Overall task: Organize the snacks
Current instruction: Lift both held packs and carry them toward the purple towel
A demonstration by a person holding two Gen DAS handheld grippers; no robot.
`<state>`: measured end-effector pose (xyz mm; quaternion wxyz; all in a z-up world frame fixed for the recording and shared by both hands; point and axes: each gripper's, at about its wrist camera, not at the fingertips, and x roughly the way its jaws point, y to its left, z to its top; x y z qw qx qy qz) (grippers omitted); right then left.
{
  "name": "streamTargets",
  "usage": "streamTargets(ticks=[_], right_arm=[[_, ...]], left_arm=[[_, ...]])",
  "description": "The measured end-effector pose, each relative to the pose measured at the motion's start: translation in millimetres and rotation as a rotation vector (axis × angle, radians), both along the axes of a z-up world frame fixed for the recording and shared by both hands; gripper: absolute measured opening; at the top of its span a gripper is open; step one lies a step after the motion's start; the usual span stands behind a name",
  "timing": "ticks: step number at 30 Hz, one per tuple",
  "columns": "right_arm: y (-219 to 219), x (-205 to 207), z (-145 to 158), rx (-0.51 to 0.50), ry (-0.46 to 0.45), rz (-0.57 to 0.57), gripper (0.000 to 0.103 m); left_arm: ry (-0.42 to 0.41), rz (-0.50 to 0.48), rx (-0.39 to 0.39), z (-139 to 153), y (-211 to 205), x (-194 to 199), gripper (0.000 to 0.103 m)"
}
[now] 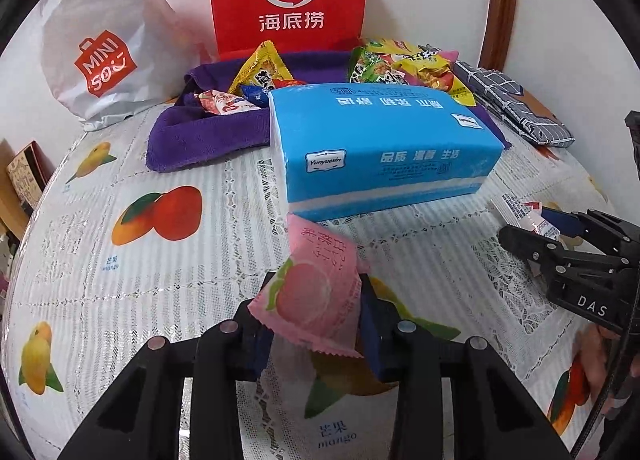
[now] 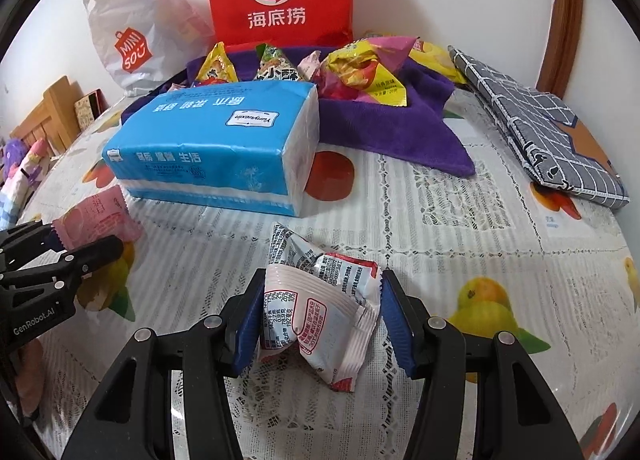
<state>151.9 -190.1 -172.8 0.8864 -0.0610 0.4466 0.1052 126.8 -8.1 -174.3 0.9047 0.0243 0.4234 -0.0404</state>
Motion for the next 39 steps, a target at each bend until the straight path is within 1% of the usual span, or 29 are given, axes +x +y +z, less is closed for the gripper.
streamTargets(ticks=[9, 13, 15, 19, 26, 32, 36, 39], right_arm=[[1.8, 0.7, -1.5, 0.000, 0.002, -0.002, 0.055], [2.2, 0.8, -1.5, -0.002, 0.002, 0.009, 0.057], [2.1, 0.9, -1.7, 0.001, 0.003, 0.008, 0.057], [1.0, 1.1, -1.8, 0.003, 0.003, 0.008, 0.057], [-3.4, 1.3, -1.4, 0.019, -0.002, -0.005, 0.053], [-8.4, 1.3, 0.1, 0.047, -0.008, -0.019, 0.050], [-8.0, -1.0, 1.7, 0.046, -0.021, -0.019, 0.050], [-5.4, -3.4, 3.8, 0.038, -0.037, -0.011, 0.050]], left_arm=[[0.001, -0.005, -0.043, -0.1, 4.2, -0.2, 0.036], [0.001, -0.005, -0.070, 0.0, 7.4, 0.1, 0.036], [0.001, -0.005, -0.060, -0.1, 6.8, 0.3, 0.036], [0.003, -0.005, -0.012, -0.5, 1.2, 0.5, 0.036], [0.002, -0.003, -0.025, -0.1, 1.2, 0.1, 0.036], [0.008, 0.002, -0.096, 2.1, 13.8, -2.2, 0.033], [0.019, 0.014, -0.094, 5.3, 17.9, -8.6, 0.033], [0.016, 0.014, -0.118, 11.1, 23.5, -14.5, 0.032]])
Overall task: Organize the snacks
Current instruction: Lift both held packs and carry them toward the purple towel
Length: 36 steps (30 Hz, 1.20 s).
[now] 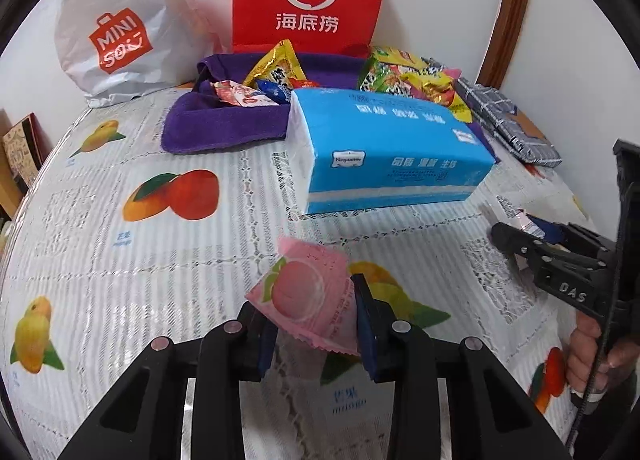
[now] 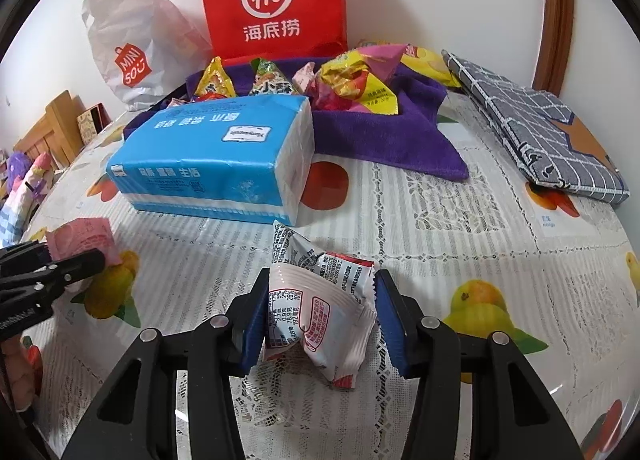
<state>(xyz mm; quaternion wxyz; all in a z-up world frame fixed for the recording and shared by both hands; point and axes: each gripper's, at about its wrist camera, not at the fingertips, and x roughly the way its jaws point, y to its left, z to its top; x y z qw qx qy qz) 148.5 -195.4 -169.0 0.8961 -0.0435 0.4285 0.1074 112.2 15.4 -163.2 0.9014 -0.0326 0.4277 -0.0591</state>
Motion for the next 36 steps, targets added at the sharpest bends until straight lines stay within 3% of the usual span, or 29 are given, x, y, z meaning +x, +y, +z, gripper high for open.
streamTargets(ticks=[13, 36], right_arm=[[7.3, -25.4, 24.0, -0.011, -0.068, 0.036, 0.049], [-8.0, -34.5, 62.9, 0.000, -0.135, -0.013, 0.049]], left_arm=[[-0.039, -0.023, -0.096, 25.0, 12.2, -17.8, 0.031], [-0.102, 0.002, -0.056, 69.8, 2.2, -25.1, 0.032]])
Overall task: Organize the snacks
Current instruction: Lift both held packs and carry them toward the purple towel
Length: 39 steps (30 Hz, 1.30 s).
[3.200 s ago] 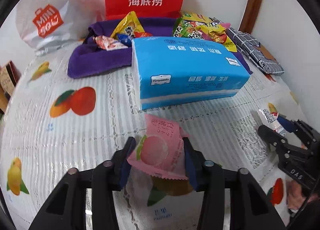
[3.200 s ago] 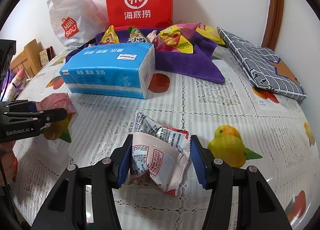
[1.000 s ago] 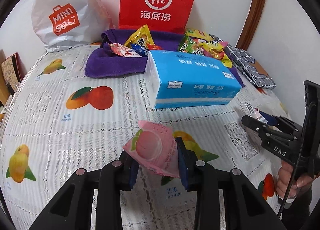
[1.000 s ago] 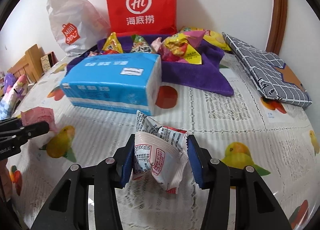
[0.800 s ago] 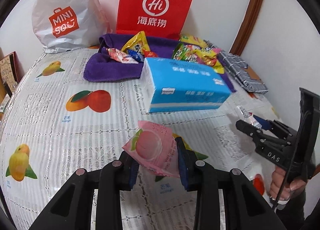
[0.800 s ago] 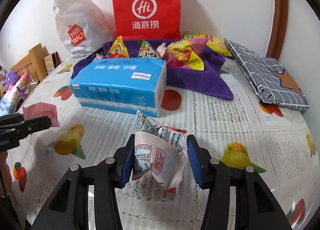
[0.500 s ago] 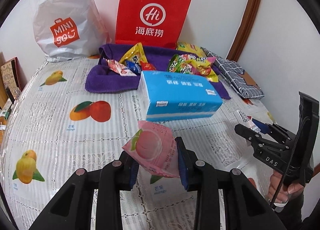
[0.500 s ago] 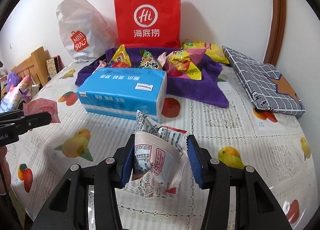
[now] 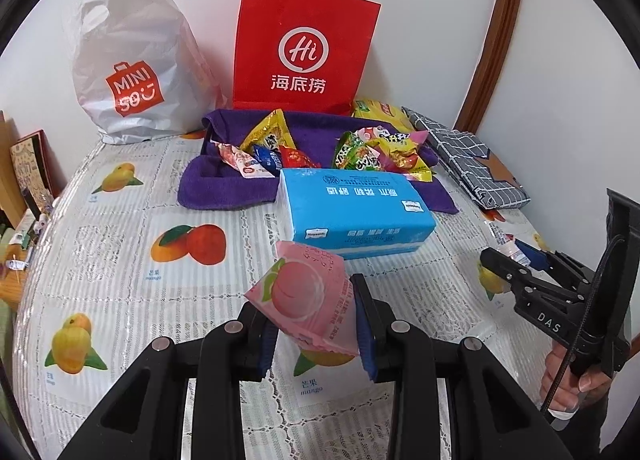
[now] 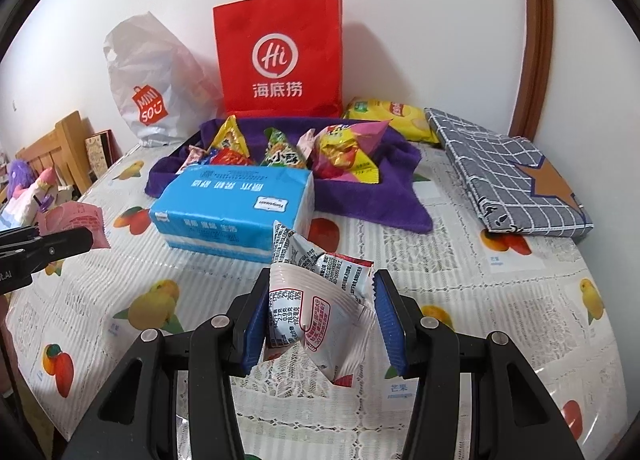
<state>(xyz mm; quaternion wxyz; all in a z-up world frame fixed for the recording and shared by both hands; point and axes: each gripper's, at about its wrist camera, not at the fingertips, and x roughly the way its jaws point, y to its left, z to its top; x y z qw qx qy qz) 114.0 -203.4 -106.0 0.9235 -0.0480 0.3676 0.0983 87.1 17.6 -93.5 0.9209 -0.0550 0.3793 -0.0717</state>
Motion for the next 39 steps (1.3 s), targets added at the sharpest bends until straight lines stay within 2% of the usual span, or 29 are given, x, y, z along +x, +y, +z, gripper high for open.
streamTargets(ticks=[13, 26, 39], right_arm=[[-1.0, 6.2, 13.1, 0.008, -0.025, -0.014, 0.049], [11.6, 29.6, 26.2, -0.003, -0.055, 0.007, 0.049], [25.9, 59.0, 47.8, -0.008, -0.039, 0.021, 0.049]], left_arm=[[-0.008, 0.015, 0.010, 6.6, 2.3, 8.5, 0.031], [-0.025, 0.024, 0.005, 16.0, 12.3, 27.6, 0.032], [-0.006, 0.004, -0.010, 34.4, 13.5, 53.5, 0.032]])
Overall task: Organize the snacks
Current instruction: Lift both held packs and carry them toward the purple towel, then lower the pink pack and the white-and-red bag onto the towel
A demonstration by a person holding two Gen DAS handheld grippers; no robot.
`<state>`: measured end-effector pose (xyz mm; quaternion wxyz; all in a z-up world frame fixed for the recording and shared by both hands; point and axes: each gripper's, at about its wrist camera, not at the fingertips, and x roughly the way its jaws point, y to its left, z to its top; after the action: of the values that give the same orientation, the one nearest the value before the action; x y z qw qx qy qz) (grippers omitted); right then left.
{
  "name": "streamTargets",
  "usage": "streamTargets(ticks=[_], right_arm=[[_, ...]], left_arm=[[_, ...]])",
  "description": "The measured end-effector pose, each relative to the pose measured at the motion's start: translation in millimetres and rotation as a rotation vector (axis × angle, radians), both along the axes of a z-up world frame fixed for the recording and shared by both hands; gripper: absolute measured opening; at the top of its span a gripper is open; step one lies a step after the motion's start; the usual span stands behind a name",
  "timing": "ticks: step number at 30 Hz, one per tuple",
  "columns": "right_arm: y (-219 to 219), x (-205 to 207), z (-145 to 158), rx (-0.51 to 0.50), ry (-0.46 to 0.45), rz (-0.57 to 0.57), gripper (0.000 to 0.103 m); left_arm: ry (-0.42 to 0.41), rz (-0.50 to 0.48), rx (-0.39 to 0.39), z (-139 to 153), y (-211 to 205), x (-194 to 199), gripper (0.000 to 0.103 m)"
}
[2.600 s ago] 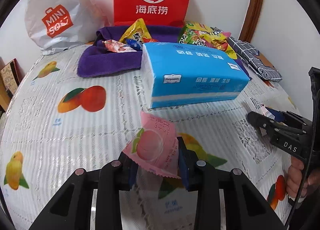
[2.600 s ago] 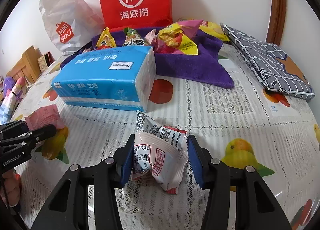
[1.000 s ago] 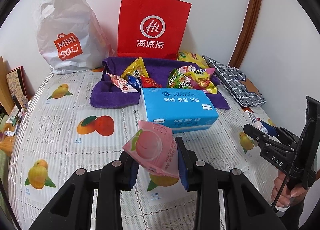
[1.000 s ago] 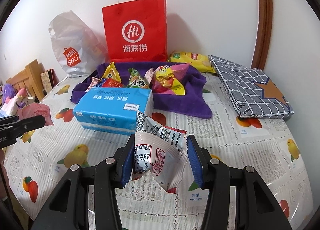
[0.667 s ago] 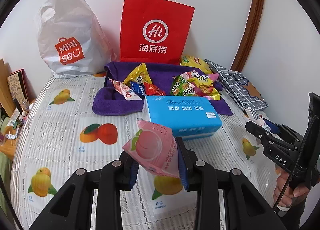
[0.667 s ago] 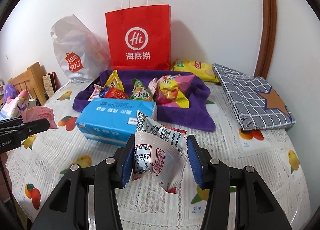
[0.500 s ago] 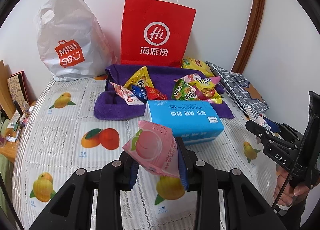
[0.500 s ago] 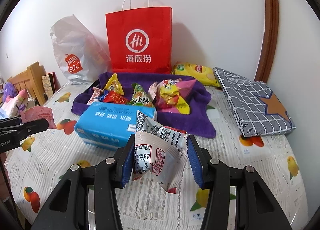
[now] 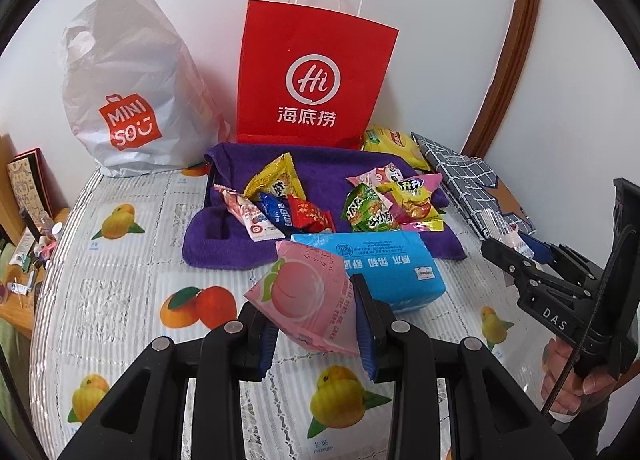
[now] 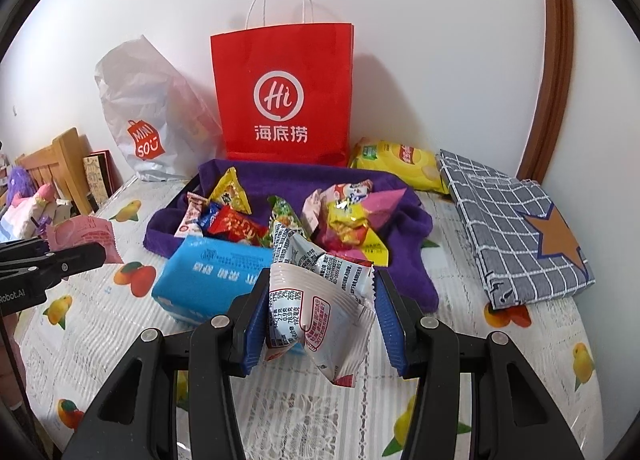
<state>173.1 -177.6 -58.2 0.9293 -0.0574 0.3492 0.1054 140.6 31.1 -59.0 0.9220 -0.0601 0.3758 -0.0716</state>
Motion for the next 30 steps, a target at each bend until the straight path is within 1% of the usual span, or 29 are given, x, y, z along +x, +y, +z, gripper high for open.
streamTargets(ticks=[2, 6, 11, 16, 25, 30], right_arm=[[0.1, 5.0, 2.2, 0.007, 0.009, 0.003, 0.049], [2.2, 16.4, 6.3, 0.000, 0.027, -0.001, 0.049], [6.2, 29.3, 17.1, 0.000, 0.025, 0.002, 0.049], [9.8, 43.6, 25.0, 0.007, 0.024, 0.005, 0.049], [18.3, 68.8, 26.5, 0.009, 0.031, 0.012, 0.049], [23.7, 83.9, 23.0, 0.002, 0.040, 0.016, 0.049]], left_arm=[[0.005, -0.001, 0.010, 1.8, 0.6, 4.3, 0.032], [0.024, 0.005, 0.003, 7.8, 5.8, 14.0, 0.032], [0.010, 0.010, 0.022, 20.6, 11.2, 23.6, 0.032], [-0.004, 0.026, 0.020, 29.6, 20.6, 34.9, 0.032], [0.004, 0.062, -0.006, 33.7, 45.8, 58.1, 0.032], [0.006, 0.062, -0.016, 32.5, 49.6, 71.7, 0.032]])
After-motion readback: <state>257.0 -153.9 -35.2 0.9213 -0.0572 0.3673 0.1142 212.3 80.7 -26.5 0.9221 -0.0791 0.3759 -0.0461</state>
